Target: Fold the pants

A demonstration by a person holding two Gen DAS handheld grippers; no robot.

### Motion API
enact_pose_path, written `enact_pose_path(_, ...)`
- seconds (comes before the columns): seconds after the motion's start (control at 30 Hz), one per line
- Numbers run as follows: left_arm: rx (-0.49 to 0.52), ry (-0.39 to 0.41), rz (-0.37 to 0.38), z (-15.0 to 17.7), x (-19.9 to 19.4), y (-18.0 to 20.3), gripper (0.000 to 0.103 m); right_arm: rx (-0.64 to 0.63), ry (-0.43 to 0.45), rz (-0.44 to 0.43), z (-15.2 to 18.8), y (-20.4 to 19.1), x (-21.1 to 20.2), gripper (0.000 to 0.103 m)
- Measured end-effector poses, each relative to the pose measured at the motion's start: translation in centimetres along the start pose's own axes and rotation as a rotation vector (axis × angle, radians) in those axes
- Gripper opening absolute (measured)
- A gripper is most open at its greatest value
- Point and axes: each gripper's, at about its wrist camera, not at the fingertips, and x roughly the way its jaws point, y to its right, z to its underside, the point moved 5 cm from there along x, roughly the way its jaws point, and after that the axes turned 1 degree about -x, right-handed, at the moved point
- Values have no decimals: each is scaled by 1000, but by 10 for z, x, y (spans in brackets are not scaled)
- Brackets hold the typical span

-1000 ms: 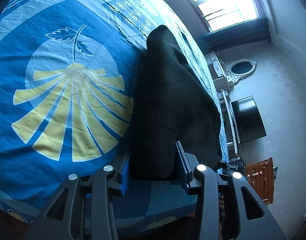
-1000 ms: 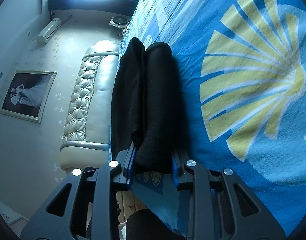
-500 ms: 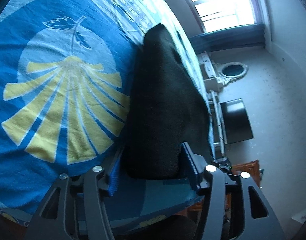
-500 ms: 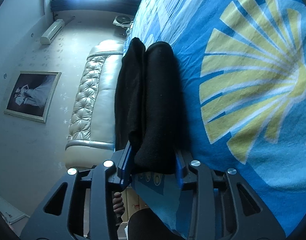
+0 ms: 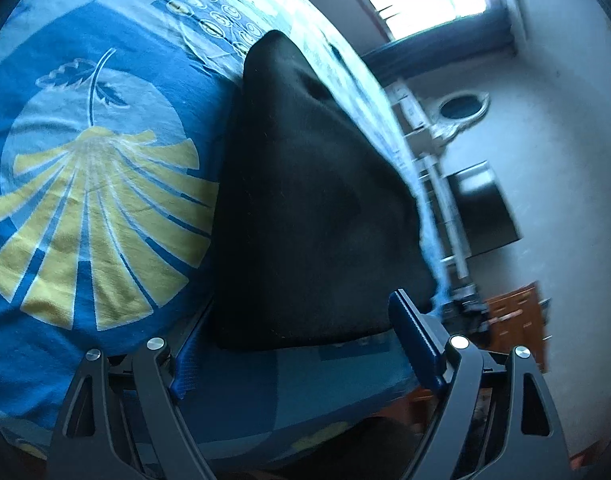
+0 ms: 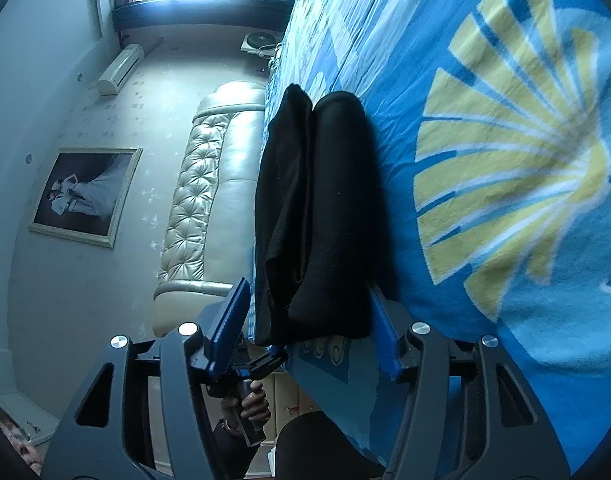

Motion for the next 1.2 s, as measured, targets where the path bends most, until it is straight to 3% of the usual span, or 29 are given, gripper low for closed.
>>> enact_pose_path(0.3,156,36,-327,22,-7,23,83,10,91,85,5,-1,-32,65)
enact_pose_path(0.37,203,41,-435,25,-9,25,83,16,116,91,8,-1,-37,65)
enact_pose_path(0.4,247,47,-529,29,-12,28,83,14,129,103,11,-1,-41,65)
enact_pose_path(0.53,368,94,-698,41,-25,41,83,-13,160,156,21,-2,-51,67)
enact_pose_path(0.73,464,238,-767,43,-57,68,83,-96,156,299,43,-12,-54,84)
enact_pose_path(0.97,475,363,-794,43,-68,96,83,-262,164,520,77,-37,-37,86)
enact_pose_path(1.2,454,388,-776,50,-62,102,83,-571,179,762,114,-79,-8,87)
